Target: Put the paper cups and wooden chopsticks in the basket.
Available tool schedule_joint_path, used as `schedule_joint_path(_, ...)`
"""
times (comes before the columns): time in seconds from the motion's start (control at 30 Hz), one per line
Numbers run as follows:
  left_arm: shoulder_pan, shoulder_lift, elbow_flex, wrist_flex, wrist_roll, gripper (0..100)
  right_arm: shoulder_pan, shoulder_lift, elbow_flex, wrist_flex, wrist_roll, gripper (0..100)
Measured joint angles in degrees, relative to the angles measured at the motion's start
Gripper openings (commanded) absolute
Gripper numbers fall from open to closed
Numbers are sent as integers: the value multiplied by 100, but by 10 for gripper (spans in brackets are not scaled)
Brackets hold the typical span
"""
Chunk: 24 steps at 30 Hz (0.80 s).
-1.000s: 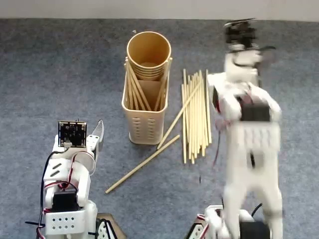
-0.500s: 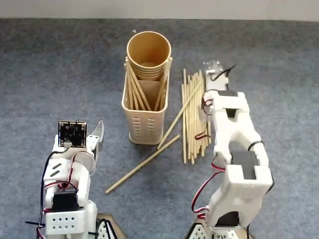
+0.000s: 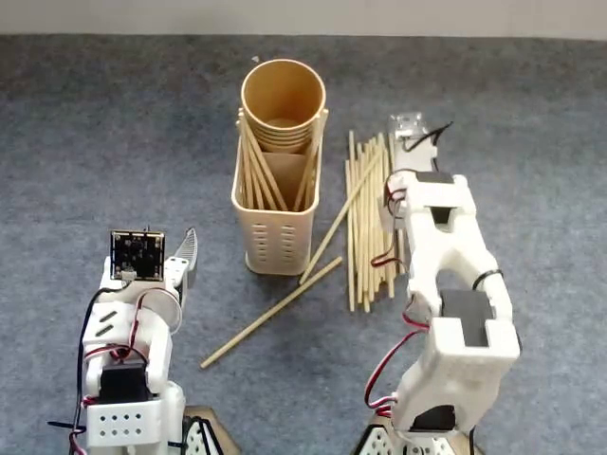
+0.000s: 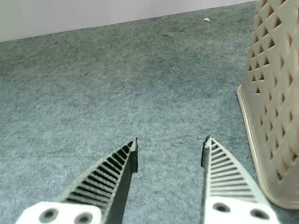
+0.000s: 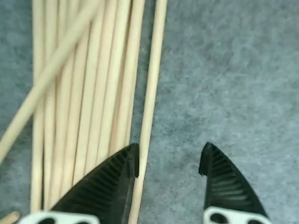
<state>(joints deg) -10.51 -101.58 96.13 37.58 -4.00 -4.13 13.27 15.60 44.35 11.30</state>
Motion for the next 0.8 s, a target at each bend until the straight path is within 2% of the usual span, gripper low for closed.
schedule_joint_path(0.43,0,0,0,0,0,245,-18,659,-132,44,-18,209)
schedule_joint_path(0.67,0,0,0,0,0,245,-9,668,-141,44,-18,43)
schedule_joint_path(0.8,0,0,0,0,0,245,18,668,-167,114,-18,63)
